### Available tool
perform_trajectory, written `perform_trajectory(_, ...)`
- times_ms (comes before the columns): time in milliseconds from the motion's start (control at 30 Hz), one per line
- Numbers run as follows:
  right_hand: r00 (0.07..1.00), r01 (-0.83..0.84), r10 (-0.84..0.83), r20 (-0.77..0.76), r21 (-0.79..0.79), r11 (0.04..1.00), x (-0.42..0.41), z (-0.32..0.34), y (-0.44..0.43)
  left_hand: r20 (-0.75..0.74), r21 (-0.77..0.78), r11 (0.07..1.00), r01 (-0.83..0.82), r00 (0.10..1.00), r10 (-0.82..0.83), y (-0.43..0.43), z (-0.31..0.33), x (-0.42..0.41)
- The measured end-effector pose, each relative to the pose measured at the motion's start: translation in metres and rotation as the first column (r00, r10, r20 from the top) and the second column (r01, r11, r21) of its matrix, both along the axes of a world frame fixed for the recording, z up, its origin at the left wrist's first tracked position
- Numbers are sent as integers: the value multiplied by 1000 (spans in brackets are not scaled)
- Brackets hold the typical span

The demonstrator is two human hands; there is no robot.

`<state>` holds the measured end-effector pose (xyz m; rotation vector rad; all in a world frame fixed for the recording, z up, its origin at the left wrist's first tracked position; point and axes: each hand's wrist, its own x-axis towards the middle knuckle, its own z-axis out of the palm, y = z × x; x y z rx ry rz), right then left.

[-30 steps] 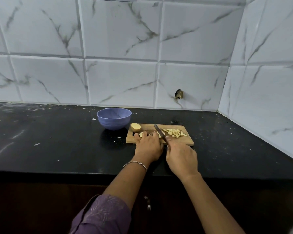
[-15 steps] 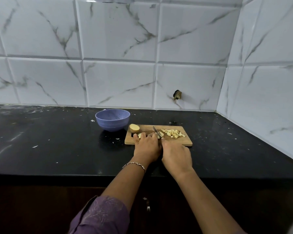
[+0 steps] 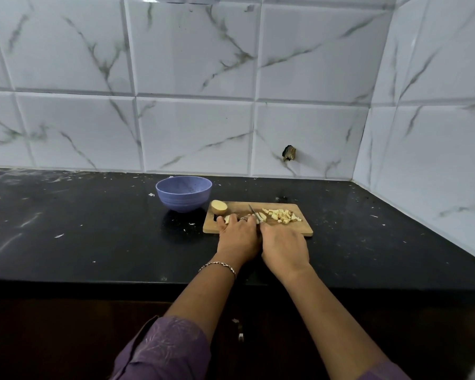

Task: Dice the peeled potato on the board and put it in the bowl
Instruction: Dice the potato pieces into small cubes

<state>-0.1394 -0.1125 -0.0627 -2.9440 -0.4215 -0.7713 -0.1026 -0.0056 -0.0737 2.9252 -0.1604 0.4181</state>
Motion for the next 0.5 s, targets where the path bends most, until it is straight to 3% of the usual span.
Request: perform_trajectory(500, 999, 24, -27, 26, 106, 994, 0, -8, 1, -13, 2, 1000, -4, 1000, 4, -1, 2, -3)
